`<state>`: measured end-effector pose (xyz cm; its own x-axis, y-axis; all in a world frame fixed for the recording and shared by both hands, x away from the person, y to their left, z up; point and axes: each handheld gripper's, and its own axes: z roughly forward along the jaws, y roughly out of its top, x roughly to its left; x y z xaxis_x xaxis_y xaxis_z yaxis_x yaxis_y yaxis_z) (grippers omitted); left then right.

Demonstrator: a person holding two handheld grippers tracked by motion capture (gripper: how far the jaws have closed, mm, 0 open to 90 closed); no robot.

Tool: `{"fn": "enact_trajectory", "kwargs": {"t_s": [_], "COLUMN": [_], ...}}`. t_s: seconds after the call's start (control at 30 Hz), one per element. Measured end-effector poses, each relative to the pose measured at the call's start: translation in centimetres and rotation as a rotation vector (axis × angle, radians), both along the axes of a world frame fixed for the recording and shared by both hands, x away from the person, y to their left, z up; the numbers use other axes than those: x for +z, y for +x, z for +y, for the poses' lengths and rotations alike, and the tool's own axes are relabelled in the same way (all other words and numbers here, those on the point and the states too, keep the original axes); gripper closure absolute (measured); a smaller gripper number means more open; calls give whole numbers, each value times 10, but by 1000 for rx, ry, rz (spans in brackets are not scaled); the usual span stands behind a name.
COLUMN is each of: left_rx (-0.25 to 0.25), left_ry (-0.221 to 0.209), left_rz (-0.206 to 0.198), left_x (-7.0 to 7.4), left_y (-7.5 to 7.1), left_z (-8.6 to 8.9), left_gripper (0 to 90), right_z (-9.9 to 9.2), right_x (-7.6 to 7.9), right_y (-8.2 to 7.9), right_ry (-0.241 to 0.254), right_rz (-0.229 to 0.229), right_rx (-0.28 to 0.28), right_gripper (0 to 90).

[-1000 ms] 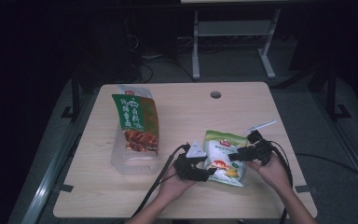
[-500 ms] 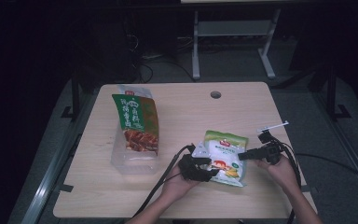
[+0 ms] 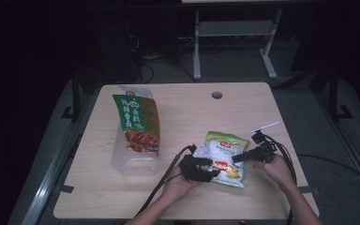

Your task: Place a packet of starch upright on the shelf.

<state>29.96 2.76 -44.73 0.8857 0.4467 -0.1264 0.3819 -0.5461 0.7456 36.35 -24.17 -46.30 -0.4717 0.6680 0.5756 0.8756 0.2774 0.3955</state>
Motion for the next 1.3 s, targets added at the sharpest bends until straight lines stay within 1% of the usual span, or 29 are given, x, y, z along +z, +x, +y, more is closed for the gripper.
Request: {"fn": "enact_trajectory", "kwargs": {"t_s": [0.1,0.13,0.17,0.2,0.3,0.33,0.37,0.4,0.43,0.5,0.53,0.57,0.6,0.63,0.67,0.7,0.77,0.83,0.87,0.9,0.97,1.0,1.07,1.13,1.17,1.2,1.27,1.3], "left_rx": [-1,0,-1,-1,-7,-8,-8,-8,0,0,4,2,-6,5,5,6,20,29,29,32,42,44,49,53,64,72,92,95], "left_ry": [-2,-1,-1,-2,5,7,8,8,1,3,1,3,15,7,10,17,6,-3,-3,-6,-13,-23,-26,-29,-34,-37,-50,-50], "left_rz": [-4,-3,-3,-4,-7,-9,-9,-9,-12,-10,-7,-6,-6,3,-1,-8,-13,-10,-10,-8,-5,-1,2,2,1,11,50,55], "left_x": [-1,-1,-1,-1,-1,-1,-1,-1,-2,-1,-1,-1,-1,-1,0,1,2,4,4,4,5,5,5,5,4,4,2,2], "left_y": [0,0,0,0,0,0,0,0,-1,-2,-2,-2,-1,-2,-2,-3,-3,-3,-3,-3,-4,-3,-2,-3,-3,-3,0,1], "left_z": [0,0,0,0,0,0,1,1,0,1,1,1,2,3,5,7,10,13,13,15,18,19,20,20,21,21,23,23], "left_gripper": [504,504,504,504,503,503,502,502,502,501,499,494,479,465,457,451,446,435,432,429,416,407,414,401,386,358,290,257], "right_z": [4,4,3,2,2,3,3,3,4,5,5,6,6,6,6,6,8,12,12,16,19,21,23,24,24,24,25,24], "right_x": [2,2,0,-1,-2,-2,-1,-1,0,2,3,5,6,9,14,18,28,39,39,48,56,59,62,64,65,66,69,70], "right_y": [2,3,3,4,4,4,4,4,4,4,3,3,3,3,2,2,0,-2,-2,-3,-5,-6,-8,-10,-11,-12,-15,-16], "right_ry": [0,4,12,10,12,4,6,6,-1,-8,-12,-21,-25,-23,-18,-13,-15,-27,-27,-38,-36,-37,-52,-56,-54,-51,-47,-46], "right_rz": [9,16,24,24,32,26,24,24,14,5,-7,-10,-23,-33,-28,-45,-80,-112,-112,-139,-163,-176,-203,-222,-224,-235,-253,-263], "right_rx": [28,30,26,27,16,18,18,18,26,27,28,30,37,40,28,35,38,53,53,62,72,86,100,103,98,104,113,118], "right_gripper": [609,615,637,671,703,761,806,806,828,844,848,851,852,854,855,856,857,859,859,861,861,861,861,862,862,862,862,861]}}
